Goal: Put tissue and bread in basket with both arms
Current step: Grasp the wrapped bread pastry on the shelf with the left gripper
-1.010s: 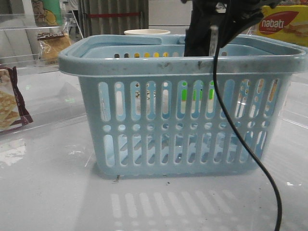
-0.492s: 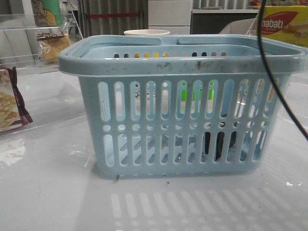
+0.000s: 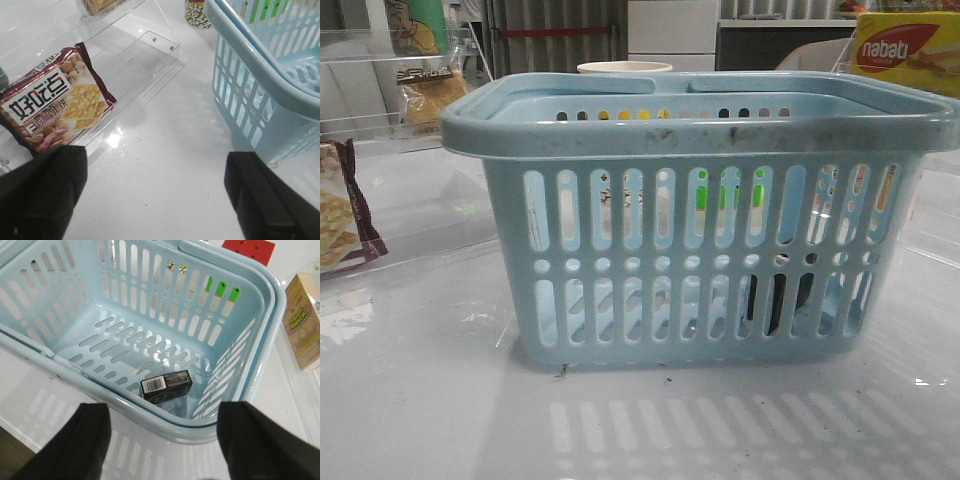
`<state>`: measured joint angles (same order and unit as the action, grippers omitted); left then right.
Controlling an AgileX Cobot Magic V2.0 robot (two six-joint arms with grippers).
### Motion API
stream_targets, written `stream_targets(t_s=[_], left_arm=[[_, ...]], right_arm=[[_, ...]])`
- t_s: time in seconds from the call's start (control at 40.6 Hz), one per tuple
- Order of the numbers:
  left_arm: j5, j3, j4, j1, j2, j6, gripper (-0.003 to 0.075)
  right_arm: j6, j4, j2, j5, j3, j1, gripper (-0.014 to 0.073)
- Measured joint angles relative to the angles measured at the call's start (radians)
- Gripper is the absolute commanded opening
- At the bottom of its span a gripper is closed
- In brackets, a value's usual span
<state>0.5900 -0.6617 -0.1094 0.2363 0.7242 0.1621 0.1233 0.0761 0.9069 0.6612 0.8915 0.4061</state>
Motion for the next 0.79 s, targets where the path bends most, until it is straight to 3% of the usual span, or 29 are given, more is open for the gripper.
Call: stream_targets(t_s=[0.345,0.788], left_arm=[[-0.021,-0.234,0.032,-0.006,0.349,0.000,0.0643],[-0.061,-0.721,0.020,-0.108,0.894,0.000,0.0643]], right_arm=[[0.000,-0.002,-0.007,0.014,-0.004,0.000,0.0558],[0.000,-0.006,-0.005,0.016,-0.004,0.000,0.0558]])
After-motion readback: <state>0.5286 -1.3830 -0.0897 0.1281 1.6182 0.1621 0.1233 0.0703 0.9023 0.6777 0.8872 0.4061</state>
